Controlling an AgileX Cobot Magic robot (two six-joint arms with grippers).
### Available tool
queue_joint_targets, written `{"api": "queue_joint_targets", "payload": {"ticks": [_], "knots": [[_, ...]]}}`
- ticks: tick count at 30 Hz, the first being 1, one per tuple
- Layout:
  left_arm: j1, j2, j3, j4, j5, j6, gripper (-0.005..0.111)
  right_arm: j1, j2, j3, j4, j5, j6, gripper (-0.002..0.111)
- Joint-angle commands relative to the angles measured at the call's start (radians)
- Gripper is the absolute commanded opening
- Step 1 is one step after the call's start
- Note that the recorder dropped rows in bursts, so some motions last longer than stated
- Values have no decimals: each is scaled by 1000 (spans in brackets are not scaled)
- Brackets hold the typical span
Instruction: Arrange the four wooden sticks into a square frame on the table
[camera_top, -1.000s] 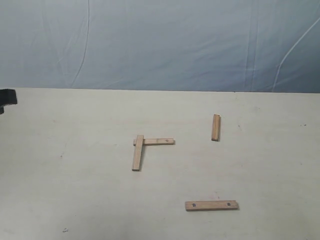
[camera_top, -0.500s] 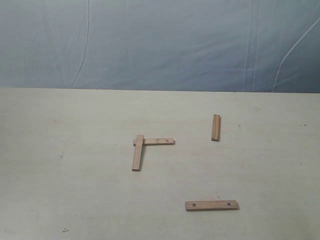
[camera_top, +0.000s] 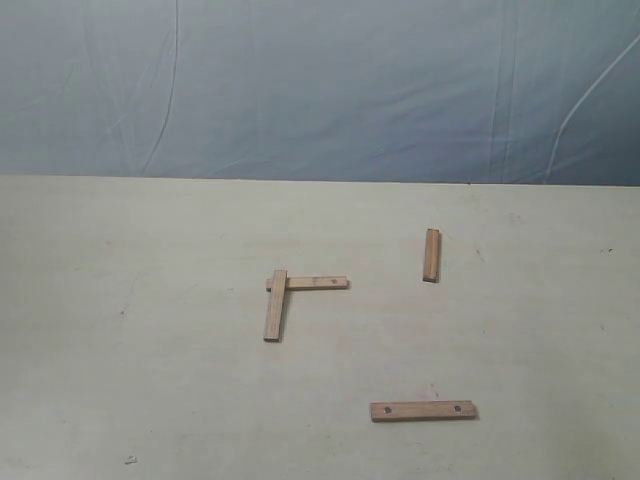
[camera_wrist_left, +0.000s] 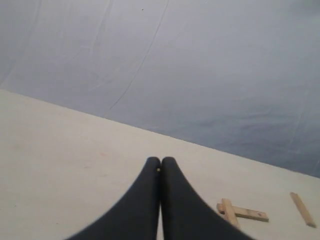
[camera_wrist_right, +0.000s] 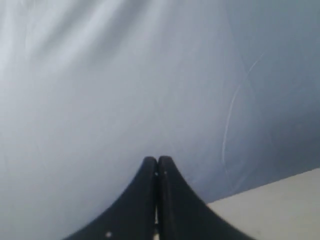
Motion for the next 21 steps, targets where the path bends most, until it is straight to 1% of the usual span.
{"api": "queue_joint_targets", "payload": {"ticks": [1, 4, 6, 9, 12, 16, 18, 19, 21], "knots": [[-7, -7, 15, 48, -32, 60, 0, 3, -3, -1, 75, -197, 118, -1], [-8, -7, 15, 60, -38, 70, 0, 3, 7, -4, 12, -400, 118, -1], [-8, -7, 15, 87, -38, 70, 0, 3, 53, -43, -32, -488, 118, -1], [-8, -7, 15, 144, -55, 72, 0, 3, 169, -144, -78, -534, 120, -1], [-8, -7, 15, 273, -19, 77, 0, 3, 324, -256, -84, -573, 120, -1], [-8, -7, 15, 273, -4, 71, 0, 3, 568, -414, -94, -569, 120, -1], [-8, -7, 15, 262, -4, 71, 0, 3, 703, -491, -134, -547, 124, -1], [-8, -7, 15, 257, -2, 71, 0, 3, 769, -531, -169, -515, 135, -1], [-8, -7, 15, 257, -2, 71, 0, 3, 891, -611, -225, -389, 144, -1]]}}
